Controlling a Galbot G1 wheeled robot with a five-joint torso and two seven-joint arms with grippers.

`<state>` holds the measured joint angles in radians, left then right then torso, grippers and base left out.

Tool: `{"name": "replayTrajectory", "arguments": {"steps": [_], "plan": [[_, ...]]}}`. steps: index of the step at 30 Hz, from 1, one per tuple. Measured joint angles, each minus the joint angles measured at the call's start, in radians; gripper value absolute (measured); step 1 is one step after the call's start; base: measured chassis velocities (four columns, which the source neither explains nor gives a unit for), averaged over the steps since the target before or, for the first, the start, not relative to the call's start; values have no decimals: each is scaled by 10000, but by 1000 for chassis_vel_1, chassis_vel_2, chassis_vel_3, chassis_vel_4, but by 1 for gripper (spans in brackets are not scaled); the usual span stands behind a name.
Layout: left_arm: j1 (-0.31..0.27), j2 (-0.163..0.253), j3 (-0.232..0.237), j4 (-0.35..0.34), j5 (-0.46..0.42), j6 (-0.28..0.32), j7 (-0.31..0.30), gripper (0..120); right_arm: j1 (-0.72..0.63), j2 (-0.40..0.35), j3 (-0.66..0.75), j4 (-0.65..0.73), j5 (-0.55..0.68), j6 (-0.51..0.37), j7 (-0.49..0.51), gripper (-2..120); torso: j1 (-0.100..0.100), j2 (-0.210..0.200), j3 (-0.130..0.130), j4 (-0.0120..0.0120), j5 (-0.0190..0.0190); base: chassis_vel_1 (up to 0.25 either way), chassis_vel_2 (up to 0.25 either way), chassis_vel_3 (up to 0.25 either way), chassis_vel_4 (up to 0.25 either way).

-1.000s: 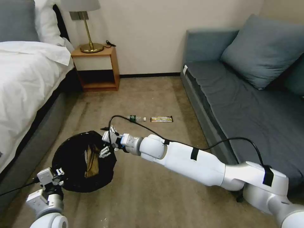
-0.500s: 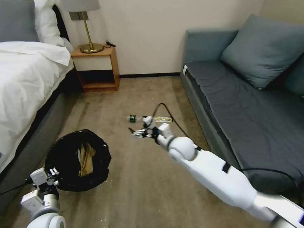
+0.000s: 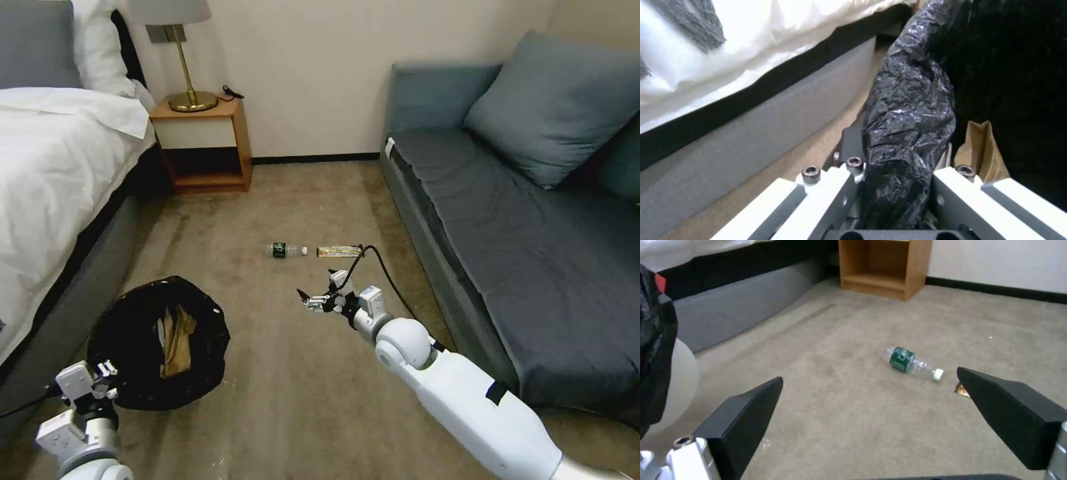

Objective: Pick up the trash bin, then pick up the garbage on the floor and place it into the trash bin.

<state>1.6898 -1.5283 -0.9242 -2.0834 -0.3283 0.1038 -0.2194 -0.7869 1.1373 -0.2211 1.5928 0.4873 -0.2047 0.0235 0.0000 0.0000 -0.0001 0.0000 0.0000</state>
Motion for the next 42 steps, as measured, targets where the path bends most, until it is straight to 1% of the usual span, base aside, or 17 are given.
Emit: {"name": "replayTrajectory", "arguments": {"steps": [9,17,22,30,42], "plan": [[117,-23,7,-22,41,-98,-9,4,-84,109,31,-229,-180,377,-113,100,0,0,0,0,-1,0,0,0,0],[142,-3,24,-37,-10,-105,-18,4,-144,192,75,-385,-374,450,-130,100,0,0,0,0,0,0,0,0,0],[93,25,66,90,-29,-140,-17,4,-261,239,185,-495,-475,563,-221,100,0,0,1,1,0,-6,12,10,-8],[-7,37,133,158,-42,-154,-6,4,-479,320,217,-705,-775,752,-387,100,0,0,0,-1,0,-75,66,61,-73],[-13,85,90,186,-60,-144,9,4,-502,350,267,-719,-834,766,-420,100,0,0,1,0,0,-72,70,74,-70]]}}
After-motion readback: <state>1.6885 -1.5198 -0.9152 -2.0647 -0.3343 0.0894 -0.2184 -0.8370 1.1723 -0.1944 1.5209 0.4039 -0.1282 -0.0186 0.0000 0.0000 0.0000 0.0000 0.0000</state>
